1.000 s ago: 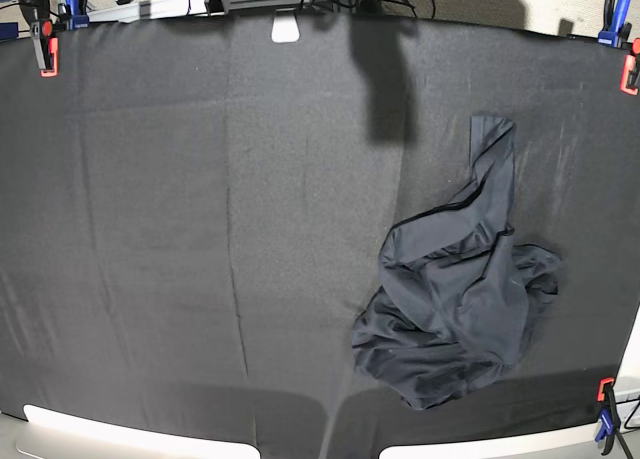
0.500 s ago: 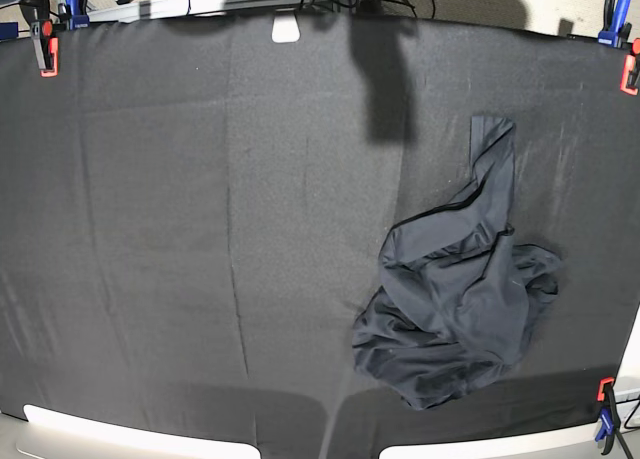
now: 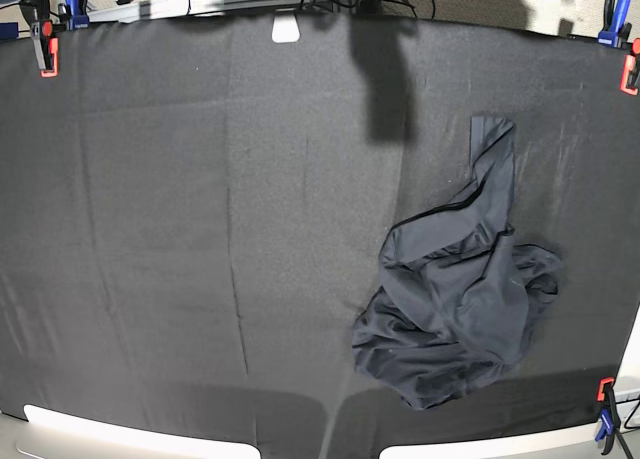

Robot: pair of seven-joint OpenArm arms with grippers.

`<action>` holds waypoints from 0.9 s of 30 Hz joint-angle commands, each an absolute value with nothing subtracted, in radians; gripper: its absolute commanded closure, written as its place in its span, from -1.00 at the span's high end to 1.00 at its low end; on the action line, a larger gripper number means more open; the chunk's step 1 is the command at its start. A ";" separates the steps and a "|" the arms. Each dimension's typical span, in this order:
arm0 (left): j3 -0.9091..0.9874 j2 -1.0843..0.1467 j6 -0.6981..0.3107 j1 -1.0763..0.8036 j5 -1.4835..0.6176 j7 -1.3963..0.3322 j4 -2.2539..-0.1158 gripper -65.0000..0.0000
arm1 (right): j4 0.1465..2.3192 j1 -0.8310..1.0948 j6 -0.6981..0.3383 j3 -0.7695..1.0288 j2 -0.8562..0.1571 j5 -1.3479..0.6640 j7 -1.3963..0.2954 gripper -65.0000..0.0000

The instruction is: Layout the t-shirt on the table in an organized manner, then fold the t-shirt properly

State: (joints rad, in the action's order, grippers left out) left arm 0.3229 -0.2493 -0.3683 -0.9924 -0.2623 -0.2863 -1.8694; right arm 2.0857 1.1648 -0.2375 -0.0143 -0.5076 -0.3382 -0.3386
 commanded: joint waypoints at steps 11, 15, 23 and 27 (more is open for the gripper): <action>0.352 -0.270 -0.367 -0.901 -0.157 -0.310 -2.049 -0.56 | 2.220 0.968 -0.239 -0.012 -0.512 -0.345 -0.357 -0.43; 0.352 -0.270 -0.367 -0.821 -0.158 -0.368 -2.049 -0.56 | 2.220 0.859 -0.240 -0.014 -0.482 -0.346 -0.361 -0.12; 0.352 -0.270 -0.367 -0.712 -0.158 -0.370 -2.049 -0.56 | 2.218 0.558 -0.239 -0.014 -0.308 -0.424 -0.545 -0.07; 0.352 -0.270 -0.367 -0.686 -0.158 -0.368 -2.049 -0.56 | 2.194 0.417 -0.214 -0.014 -0.179 -0.423 -0.574 -0.07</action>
State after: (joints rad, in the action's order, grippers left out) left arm 0.3470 -0.2607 -0.3706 -0.6838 -0.1535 -0.3912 -2.0315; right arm 2.1807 0.4129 -0.2104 -0.0162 -0.1749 -0.4183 -0.5930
